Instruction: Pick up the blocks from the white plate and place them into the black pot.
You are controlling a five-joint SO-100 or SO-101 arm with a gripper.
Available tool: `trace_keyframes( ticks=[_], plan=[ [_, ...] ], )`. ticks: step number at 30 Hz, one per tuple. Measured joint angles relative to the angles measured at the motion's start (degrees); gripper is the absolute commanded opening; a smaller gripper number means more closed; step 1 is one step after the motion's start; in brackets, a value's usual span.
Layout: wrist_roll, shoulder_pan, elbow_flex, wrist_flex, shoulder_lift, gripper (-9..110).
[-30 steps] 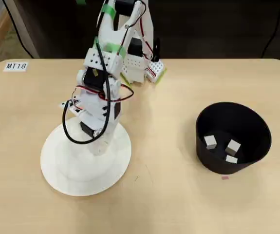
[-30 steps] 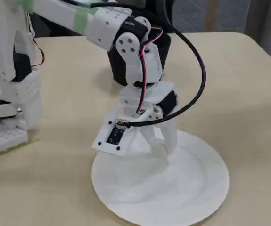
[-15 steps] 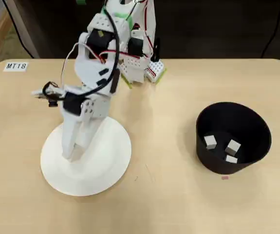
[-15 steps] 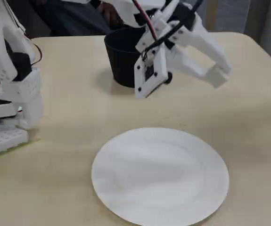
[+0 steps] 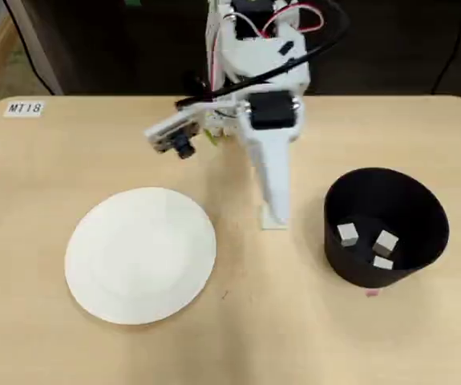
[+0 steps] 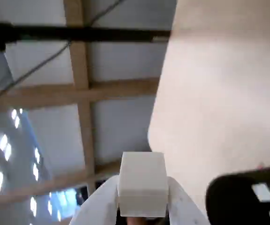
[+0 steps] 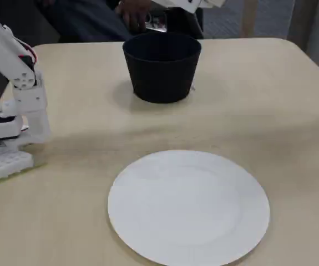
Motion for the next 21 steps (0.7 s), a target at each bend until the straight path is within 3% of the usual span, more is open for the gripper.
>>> trace_keyframes(
  ticks=[10, 21],
  plan=[
    [3.0, -19.8, 12.0, -4.4, 7.8, -2],
    [5.6, -24.2, 30.7, -21.6, 11.2, -2]
  ],
)
